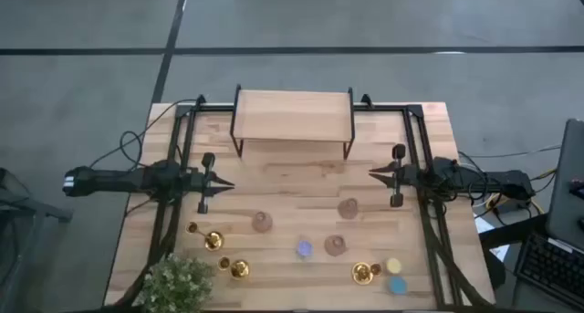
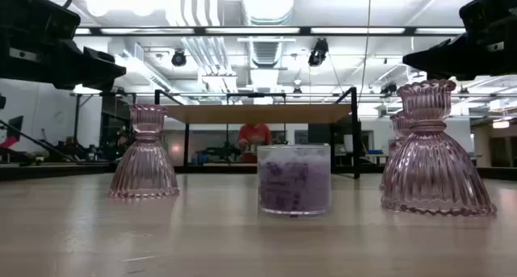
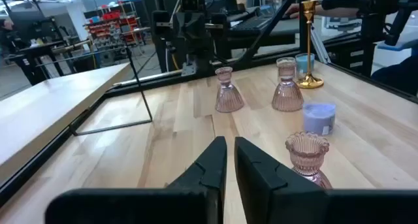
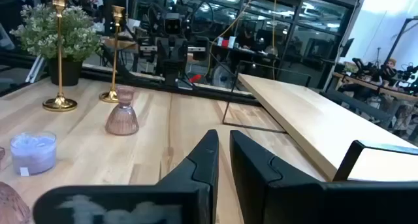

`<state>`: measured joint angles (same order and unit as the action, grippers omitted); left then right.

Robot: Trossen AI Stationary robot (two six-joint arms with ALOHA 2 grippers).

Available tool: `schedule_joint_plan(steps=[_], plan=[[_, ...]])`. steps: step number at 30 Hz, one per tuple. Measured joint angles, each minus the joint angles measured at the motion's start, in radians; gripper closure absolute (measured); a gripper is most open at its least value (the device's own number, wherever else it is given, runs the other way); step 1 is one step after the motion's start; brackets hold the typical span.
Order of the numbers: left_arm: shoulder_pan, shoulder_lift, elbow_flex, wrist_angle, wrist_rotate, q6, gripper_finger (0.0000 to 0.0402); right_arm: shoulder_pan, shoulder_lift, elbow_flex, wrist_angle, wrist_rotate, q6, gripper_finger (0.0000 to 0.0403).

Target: Pick & Place candle stick holders

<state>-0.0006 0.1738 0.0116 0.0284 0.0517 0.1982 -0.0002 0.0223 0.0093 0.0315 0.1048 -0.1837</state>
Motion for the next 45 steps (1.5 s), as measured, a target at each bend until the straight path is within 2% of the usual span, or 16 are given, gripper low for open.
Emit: schedule_joint_plan(steps=[40,42,45], plan=[[0.000,0.000,0.000,0.000,0.000,0.000,0.0367,0.000,0.000,0.000,0.002,0.000,0.001,0.0369],[0.000,0.000,0.000,0.000,0.000,0.000,0.0367,0.000,0.000,0.000,0.008,-0.002,0.053,0.0369],[0.000,0.000,0.000,0.000,0.000,0.000,0.0367,0.000,0.000,0.000,0.009,-0.002,0.259,0.0369]])
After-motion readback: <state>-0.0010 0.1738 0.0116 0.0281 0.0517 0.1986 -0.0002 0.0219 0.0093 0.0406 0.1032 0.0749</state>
